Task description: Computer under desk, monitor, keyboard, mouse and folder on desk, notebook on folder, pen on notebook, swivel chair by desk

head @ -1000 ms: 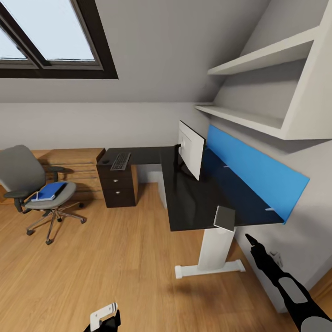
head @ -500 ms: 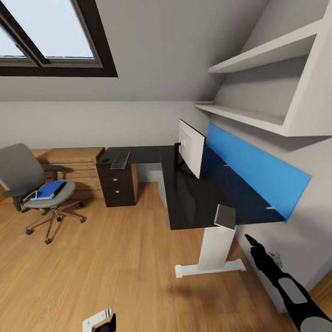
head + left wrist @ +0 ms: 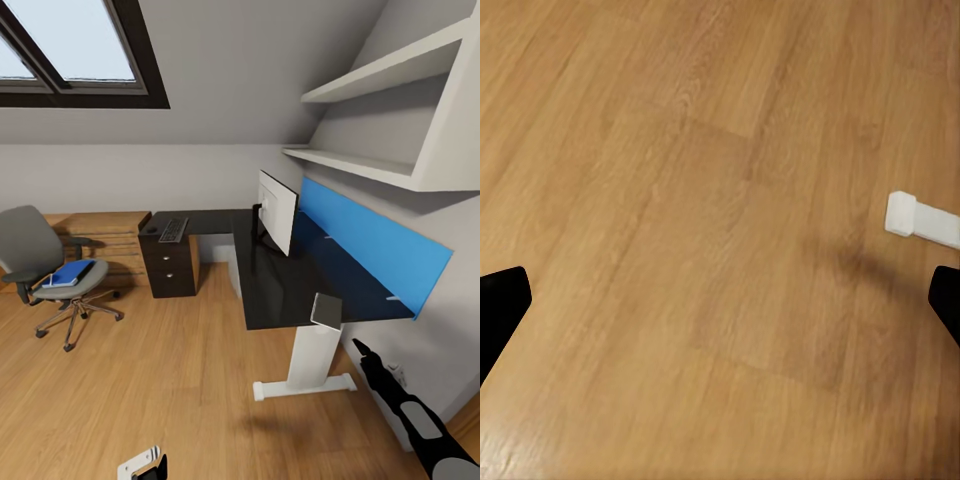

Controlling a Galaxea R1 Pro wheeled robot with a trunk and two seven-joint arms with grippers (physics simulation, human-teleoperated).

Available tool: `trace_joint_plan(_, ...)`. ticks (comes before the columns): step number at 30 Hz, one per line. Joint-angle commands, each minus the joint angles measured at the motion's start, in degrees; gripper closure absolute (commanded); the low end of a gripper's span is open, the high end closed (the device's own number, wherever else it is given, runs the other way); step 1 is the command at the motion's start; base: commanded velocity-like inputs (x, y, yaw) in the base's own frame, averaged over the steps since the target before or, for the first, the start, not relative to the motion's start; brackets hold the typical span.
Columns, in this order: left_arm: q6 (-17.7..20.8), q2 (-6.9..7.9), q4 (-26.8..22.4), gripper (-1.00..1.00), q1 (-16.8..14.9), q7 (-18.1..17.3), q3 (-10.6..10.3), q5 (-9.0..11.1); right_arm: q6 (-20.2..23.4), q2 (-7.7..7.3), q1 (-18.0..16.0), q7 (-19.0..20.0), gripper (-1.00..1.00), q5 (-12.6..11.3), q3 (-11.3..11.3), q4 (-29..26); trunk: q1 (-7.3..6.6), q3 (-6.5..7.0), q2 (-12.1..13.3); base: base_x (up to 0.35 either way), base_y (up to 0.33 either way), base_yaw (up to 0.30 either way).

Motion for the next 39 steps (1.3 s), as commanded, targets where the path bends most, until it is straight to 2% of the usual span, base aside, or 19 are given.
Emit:
trace_joint_plan(1,-0.4,0.07,-0.1,-1.0,0.0,0.3,-0.2,0.6,0.6,0.13,0.0,0.2,-1.0,-0.5,-0.2,0.0,0.23,-0.24,-0.5,0.0,0.0,0.0)
trace_joint_plan(4,-0.4,0.07,-0.1,-1.0,0.0,0.3,-0.2,0.5,0.6,0.94,0.0,0.2,-1.0,-0.5,-0.2,0.0,0.89,-0.78,-1.7,0.0,0.0,0.0)
trace_joint_plan(8,-0.4,0.07,-0.1,-1.0,0.0,0.3,-0.2,0.3,0.2,1.28,0.0,0.2,-1.0,-0.3,-0.2,0.0,1.77,-1.49,-3.3,0.0,0.0,0.0)
trace_joint_plan(21,-0.4,0.07,-0.1,-1.0,0.0,0.3,-0.2,0.1,0.4,1.08,0.0,0.6,-1.0,0.0,-0.3,0.0,4.62,-3.83,-8.5,0.0,0.0,0.0)
trace_joint_plan(24,-0.4,0.07,-0.1,-1.0,0.0,0.3,-0.2,0.1,1.6,0.86,0.0,2.3,-1.0,-0.2,-0.4,0.6,5.28,-4.37,-9.7,0.0,0.0,0.0)
trace_joint_plan(31,-0.5,0.07,-0.1,-1.0,0.0,0.3,-0.2,0.0,7.2,-0.07,0.0,7.3,-1.0,-0.9,-0.7,3.1,6.82,-5.62,-12.5,0.0,0.0,0.0)
trace_joint_plan(39,-0.6,0.1,-0.1,-1.0,0.0,0.3,-0.2,0.0,9.3,-0.95,0.0,10.1,-1.0,-1.8,-0.7,3.7,8.58,-7.06,-15.7,0.0,0.0,0.0)
